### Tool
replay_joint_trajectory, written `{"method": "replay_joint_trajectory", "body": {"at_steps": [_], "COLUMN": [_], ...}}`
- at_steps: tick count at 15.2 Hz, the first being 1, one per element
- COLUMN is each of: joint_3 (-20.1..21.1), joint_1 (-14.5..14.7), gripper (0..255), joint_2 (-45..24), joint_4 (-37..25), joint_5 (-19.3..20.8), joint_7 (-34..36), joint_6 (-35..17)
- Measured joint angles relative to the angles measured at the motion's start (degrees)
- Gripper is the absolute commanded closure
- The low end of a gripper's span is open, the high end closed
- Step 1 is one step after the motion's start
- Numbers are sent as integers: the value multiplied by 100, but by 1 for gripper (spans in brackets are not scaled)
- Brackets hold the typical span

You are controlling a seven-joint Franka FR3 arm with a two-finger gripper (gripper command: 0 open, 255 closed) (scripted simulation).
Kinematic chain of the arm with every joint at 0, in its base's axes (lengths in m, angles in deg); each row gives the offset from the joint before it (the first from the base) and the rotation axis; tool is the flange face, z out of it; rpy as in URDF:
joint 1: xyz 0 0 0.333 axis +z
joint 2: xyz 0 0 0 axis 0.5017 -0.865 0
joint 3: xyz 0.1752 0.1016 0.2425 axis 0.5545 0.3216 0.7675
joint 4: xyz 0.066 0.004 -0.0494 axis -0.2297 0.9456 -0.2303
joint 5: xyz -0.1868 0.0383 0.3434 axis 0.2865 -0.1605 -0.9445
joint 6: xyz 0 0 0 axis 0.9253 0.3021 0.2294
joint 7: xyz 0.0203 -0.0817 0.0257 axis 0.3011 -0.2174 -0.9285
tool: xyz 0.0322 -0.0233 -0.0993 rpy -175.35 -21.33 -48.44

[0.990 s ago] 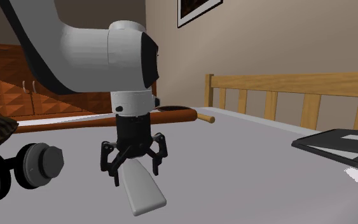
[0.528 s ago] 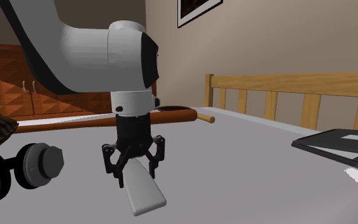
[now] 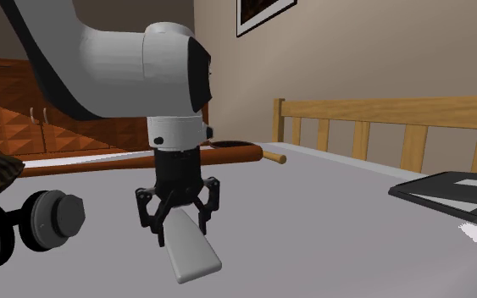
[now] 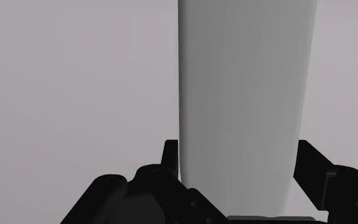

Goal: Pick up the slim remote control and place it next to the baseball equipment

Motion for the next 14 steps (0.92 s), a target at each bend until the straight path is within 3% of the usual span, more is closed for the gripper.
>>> {"method": "replay_joint_trajectory", "body": {"at_steps": [14], "joint_3": [5], "joint_1": [6], "gripper": [255], "joint_2": [492], "joint_4": [-568], "joint_5": [-40], "joint_7": [-23], "joint_6": [1059]}}
